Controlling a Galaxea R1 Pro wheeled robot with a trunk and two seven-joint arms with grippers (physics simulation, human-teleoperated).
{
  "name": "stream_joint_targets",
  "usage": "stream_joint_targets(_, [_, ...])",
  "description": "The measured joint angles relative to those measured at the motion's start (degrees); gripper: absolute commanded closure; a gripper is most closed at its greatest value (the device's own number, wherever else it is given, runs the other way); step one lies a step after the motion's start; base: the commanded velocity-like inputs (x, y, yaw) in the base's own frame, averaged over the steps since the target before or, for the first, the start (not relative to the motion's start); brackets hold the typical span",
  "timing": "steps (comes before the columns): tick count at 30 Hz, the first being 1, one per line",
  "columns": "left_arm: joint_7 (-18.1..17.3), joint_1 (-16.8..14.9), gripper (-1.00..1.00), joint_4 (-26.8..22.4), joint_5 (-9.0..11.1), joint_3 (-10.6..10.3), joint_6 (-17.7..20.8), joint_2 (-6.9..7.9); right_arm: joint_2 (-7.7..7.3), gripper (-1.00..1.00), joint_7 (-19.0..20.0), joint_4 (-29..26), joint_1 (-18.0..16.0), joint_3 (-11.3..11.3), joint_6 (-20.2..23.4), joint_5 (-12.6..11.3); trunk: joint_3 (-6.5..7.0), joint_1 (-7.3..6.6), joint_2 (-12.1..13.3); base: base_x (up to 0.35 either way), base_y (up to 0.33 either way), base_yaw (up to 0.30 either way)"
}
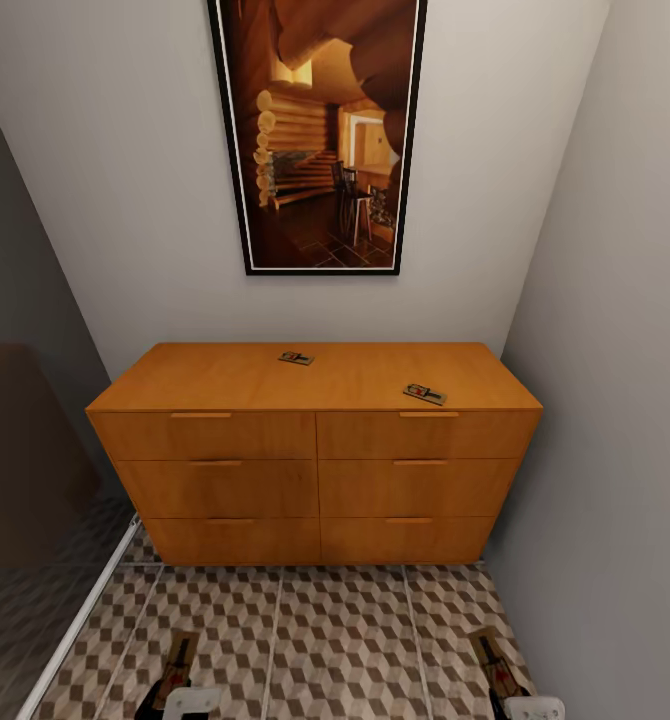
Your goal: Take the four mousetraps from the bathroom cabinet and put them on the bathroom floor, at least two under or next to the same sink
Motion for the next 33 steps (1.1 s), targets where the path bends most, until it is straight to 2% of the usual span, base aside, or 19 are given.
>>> stream_joint_targets(23, [-0.03, 0.15, 1.0, -0.09, 0.05, -0.01, 0.02, 0.26, -0.08, 1.0, -0.37, 0.25, 0.0, 0.02, -0.7, -0.01, 0.0, 0.0, 0.0, 0.0, 0.0, 0.002])
stream_joint_targets(33, [-0.03, 0.16, 1.0, -0.1, 0.07, -0.01, 0.06, 0.27, -0.08, 1.0, -0.36, 0.34, -0.01, -0.02, -0.71, 0.02, 0.2, 0.0, 0.0, 0.0, 0.0, 0.212])
